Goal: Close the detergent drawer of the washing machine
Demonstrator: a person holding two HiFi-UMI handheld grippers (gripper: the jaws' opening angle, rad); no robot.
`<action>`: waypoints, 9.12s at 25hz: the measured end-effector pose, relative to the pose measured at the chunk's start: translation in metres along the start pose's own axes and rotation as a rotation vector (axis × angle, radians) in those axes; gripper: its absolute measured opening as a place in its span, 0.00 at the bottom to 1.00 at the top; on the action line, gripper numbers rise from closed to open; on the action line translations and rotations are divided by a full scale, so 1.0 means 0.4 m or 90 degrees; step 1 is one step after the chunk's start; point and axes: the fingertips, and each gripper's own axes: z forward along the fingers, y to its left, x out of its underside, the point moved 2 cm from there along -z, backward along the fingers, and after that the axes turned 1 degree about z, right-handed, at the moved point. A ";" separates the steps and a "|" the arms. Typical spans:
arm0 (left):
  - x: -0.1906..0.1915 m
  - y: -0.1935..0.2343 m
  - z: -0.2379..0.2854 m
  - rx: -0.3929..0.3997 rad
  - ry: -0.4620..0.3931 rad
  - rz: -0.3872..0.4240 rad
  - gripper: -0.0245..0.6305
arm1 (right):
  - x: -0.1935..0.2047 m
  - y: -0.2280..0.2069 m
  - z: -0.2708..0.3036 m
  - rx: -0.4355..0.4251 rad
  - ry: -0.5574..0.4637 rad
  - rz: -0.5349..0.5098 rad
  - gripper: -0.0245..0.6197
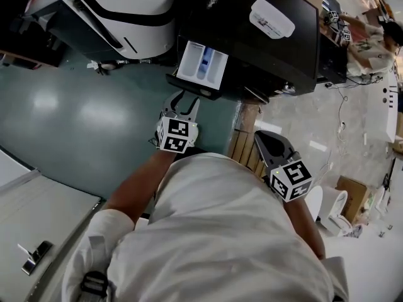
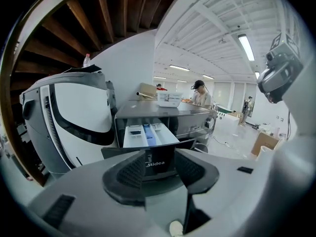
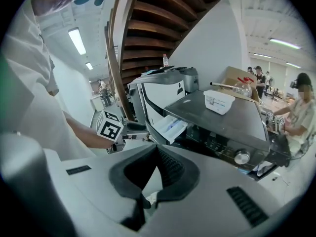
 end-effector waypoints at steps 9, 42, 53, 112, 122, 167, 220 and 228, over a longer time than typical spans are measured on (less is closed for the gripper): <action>0.002 0.024 0.044 0.010 0.013 0.015 0.31 | 0.010 0.002 -0.002 0.033 0.001 0.025 0.04; -0.007 0.048 0.089 -0.007 0.020 0.001 0.29 | 0.019 -0.023 -0.004 0.072 -0.002 0.066 0.04; -0.020 0.053 0.106 -0.009 0.019 0.006 0.29 | 0.016 -0.036 -0.009 0.077 -0.006 0.070 0.05; -0.110 0.109 0.237 0.013 0.010 0.018 0.29 | -0.019 -0.098 0.025 0.108 -0.001 0.098 0.04; -0.123 0.120 0.262 0.018 0.008 0.020 0.29 | -0.030 -0.110 0.043 0.110 0.000 0.105 0.04; -0.187 0.158 0.348 -0.001 -0.009 -0.005 0.27 | -0.092 -0.204 0.103 0.106 0.015 0.090 0.04; -0.238 0.021 0.130 -0.113 -0.016 -0.031 0.31 | 0.074 -0.207 -0.124 0.005 -0.056 0.074 0.05; -0.236 -0.122 -0.071 -0.122 -0.049 -0.050 0.27 | 0.155 -0.163 -0.202 -0.047 -0.078 0.050 0.04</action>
